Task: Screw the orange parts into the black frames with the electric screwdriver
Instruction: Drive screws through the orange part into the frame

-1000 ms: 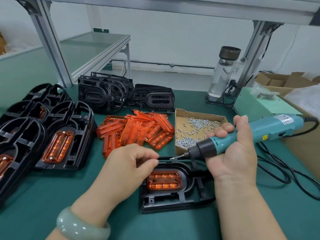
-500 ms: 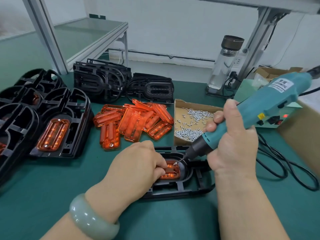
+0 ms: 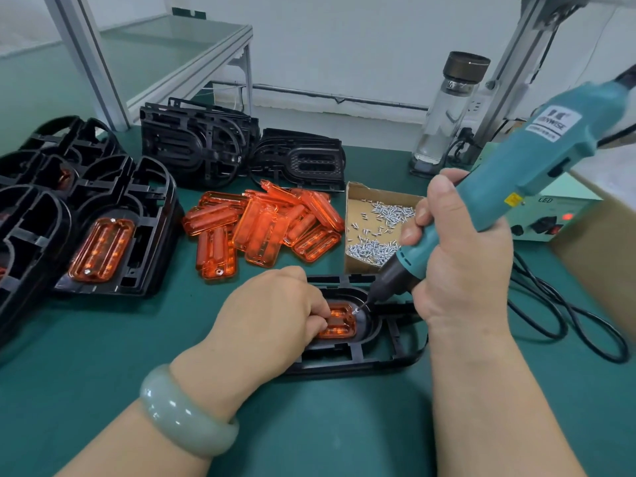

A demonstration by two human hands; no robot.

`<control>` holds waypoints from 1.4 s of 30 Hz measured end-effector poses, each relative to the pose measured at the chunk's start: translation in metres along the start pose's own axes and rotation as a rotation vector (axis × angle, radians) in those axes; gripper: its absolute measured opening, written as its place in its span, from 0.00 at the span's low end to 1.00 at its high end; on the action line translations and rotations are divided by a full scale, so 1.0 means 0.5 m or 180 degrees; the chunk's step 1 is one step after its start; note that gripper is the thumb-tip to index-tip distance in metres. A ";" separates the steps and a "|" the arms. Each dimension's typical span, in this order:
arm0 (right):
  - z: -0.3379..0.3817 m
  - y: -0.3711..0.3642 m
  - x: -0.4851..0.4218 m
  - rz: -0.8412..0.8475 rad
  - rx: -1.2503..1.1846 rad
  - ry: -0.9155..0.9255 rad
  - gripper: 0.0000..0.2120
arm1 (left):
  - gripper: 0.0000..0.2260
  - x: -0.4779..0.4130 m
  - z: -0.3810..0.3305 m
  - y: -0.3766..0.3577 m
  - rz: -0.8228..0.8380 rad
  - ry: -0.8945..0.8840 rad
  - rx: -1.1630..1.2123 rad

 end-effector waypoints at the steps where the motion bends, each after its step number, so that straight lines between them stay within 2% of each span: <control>1: 0.001 -0.002 0.001 0.0029 0.0023 0.0011 0.06 | 0.08 0.000 0.000 0.000 -0.0009 -0.0004 0.0006; 17: 0.006 -0.026 0.012 0.0269 0.0239 0.0099 0.10 | 0.08 0.000 0.003 -0.001 -0.0067 0.0005 0.0147; 26: 0.001 -0.057 0.022 0.0713 0.0384 0.0203 0.07 | 0.08 0.000 0.003 0.000 -0.0059 -0.0019 0.0090; 32: 0.001 -0.047 0.014 0.0807 0.0185 0.0084 0.06 | 0.08 -0.001 0.000 0.000 -0.0043 -0.0004 0.0040; 39: 0.000 -0.078 0.029 0.1119 0.0454 0.0204 0.07 | 0.07 -0.004 0.001 -0.001 0.0011 0.0014 0.0039; 42: -0.001 -0.075 0.027 0.1082 0.0376 0.0148 0.07 | 0.07 -0.004 0.001 -0.002 -0.0014 0.0015 0.0032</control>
Point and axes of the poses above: each hand's wrist, its own x-axis away from the middle knuckle, its own y-axis out of the back of the hand, z = x × y, the point moved 5 cm from there along -x, towards the middle knuckle
